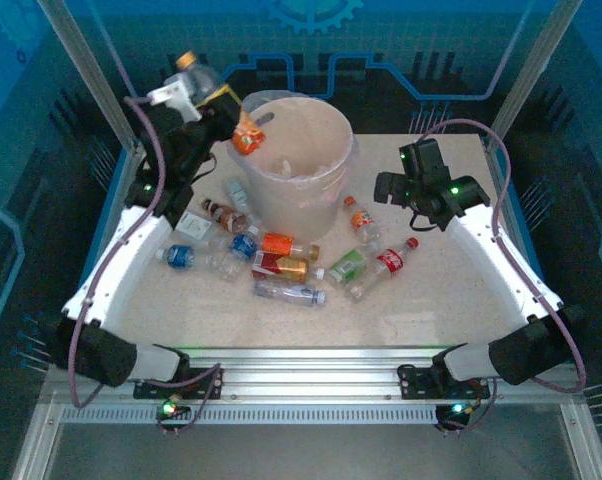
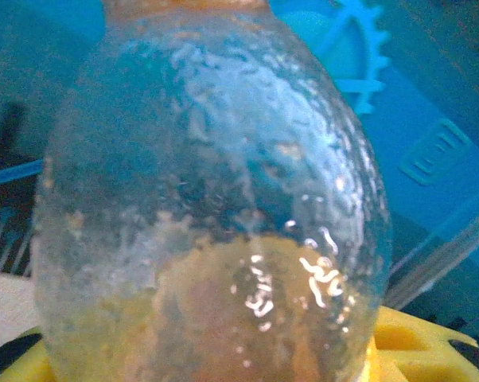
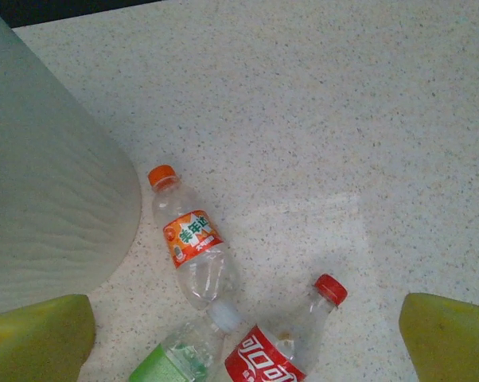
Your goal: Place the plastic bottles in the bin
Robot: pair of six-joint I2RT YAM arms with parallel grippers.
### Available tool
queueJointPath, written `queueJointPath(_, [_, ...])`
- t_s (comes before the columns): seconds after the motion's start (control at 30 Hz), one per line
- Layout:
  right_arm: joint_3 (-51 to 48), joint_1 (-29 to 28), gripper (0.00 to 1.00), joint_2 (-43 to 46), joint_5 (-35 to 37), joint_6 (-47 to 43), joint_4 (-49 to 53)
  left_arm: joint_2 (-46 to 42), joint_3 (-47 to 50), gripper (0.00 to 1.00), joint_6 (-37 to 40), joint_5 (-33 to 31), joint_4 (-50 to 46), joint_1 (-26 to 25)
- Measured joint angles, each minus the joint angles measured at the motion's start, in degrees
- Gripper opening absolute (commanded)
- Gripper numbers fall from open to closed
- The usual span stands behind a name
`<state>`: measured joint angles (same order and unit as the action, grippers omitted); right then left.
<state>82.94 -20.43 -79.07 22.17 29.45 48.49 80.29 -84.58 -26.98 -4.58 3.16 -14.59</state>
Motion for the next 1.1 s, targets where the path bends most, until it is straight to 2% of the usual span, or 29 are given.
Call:
queueJointPath(0.2, [-1.7,0.1,1.0,0.1,0.3,1.0,0.4,10.1,-10.9,0.27,8.1,3.2,1.6,-5.2])
queueJointPath(0.43, [-5.3,0.3,1.0,1.1,2.1,2.9,0.6,19.2,-19.8,0.27,16.9,5.8,-2.6,-9.1])
queueJointPath(0.73, [-8.9,0.6,1.0,2.0,3.3,4.8,1.2,27.1,-22.9,0.28,22.6,5.8,-11.2,-10.2])
queueJointPath(0.8, [-9.4,0.6,1.0,2.1,3.4,5.1,1.2,27.9,-22.9,0.31,23.1,5.5,-12.9,-10.2])
queueJointPath(1.1, [-12.1,0.8,1.0,3.3,3.3,6.6,1.4,28.5,-22.9,0.35,24.2,4.4,-16.1,-10.2])
